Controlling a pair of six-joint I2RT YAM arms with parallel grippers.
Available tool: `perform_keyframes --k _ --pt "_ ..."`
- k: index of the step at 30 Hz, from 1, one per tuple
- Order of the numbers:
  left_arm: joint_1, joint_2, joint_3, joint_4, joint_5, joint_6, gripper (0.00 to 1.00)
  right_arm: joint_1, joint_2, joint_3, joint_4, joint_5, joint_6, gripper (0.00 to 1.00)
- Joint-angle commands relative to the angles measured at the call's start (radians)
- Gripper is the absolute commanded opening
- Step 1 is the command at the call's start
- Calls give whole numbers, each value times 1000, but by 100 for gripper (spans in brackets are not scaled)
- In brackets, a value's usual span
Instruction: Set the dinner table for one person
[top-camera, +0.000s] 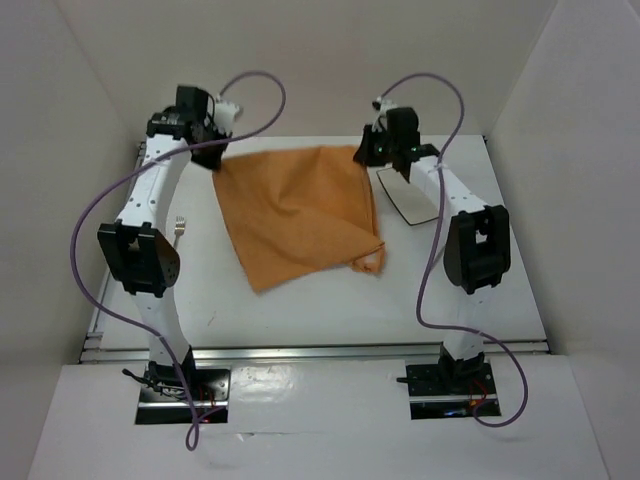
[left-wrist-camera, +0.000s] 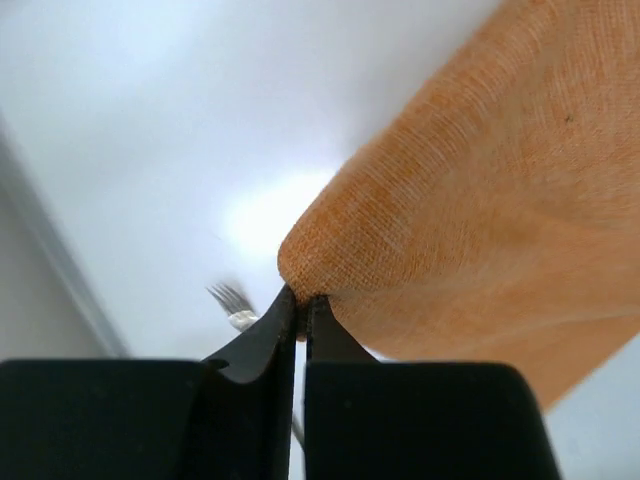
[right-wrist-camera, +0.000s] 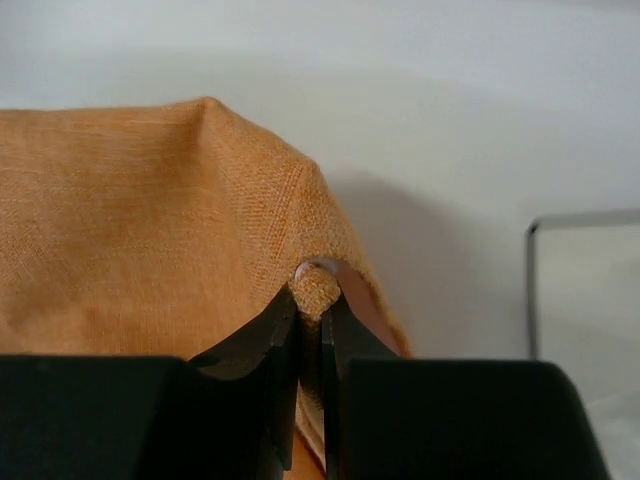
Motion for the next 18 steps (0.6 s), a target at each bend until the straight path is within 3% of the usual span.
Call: perform_keyframes --k 1,4,7,10,18 --pt "-7 32 339 -43 -138 -30 0 -20 -49 237 12 48 -68 0" --pt "-18 11 418 65 -239 -17 0 -38 -81 285 65 70 -90 0" --pt "-51 -113 265 195 -281 48 0 -47 -148 254 105 88 -99 0" --pt "-73 -204 191 195 -284 57 0 -47 -254 138 159 88 -99 0" --pt "-96 -381 179 110 -230 69 0 -47 -587 -129 199 79 -99 0"
